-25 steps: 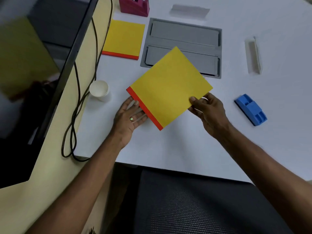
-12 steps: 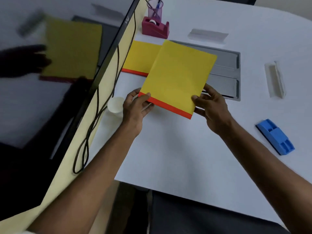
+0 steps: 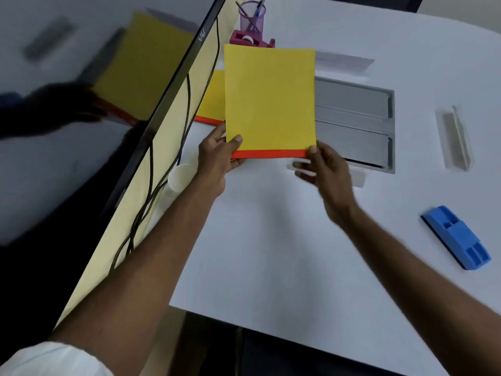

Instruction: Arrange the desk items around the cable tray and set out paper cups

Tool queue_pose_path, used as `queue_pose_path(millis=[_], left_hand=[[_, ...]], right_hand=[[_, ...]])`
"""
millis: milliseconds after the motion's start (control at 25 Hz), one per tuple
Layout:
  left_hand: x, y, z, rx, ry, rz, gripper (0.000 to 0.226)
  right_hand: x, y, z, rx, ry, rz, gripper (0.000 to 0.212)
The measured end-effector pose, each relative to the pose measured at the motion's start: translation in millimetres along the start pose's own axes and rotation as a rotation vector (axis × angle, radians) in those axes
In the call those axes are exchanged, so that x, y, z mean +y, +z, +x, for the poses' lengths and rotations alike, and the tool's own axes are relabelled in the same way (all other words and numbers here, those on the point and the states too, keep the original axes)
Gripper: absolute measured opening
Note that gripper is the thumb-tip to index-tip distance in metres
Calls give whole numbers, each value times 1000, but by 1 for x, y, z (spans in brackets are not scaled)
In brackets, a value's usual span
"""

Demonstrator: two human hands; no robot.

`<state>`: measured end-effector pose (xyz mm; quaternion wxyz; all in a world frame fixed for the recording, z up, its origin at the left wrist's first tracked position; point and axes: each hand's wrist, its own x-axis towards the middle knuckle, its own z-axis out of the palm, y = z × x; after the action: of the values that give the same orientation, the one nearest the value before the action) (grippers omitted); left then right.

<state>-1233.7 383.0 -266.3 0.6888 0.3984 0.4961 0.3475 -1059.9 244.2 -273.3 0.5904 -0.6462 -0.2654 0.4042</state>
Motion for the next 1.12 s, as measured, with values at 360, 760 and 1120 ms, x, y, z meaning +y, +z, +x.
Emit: queue_pose_path(millis=[360,760,1120], left_hand=[[20,23,97,241,11,78,52],[17,0,175,467,158,636,51],[-29,39,179,137,389,1506,64]], right_hand=[[153,1,-56,-391,-459,-1380,72],[163,2,-53,-327,-502,-1346,72],[164,2,-52,-325,-483,-1322,72]])
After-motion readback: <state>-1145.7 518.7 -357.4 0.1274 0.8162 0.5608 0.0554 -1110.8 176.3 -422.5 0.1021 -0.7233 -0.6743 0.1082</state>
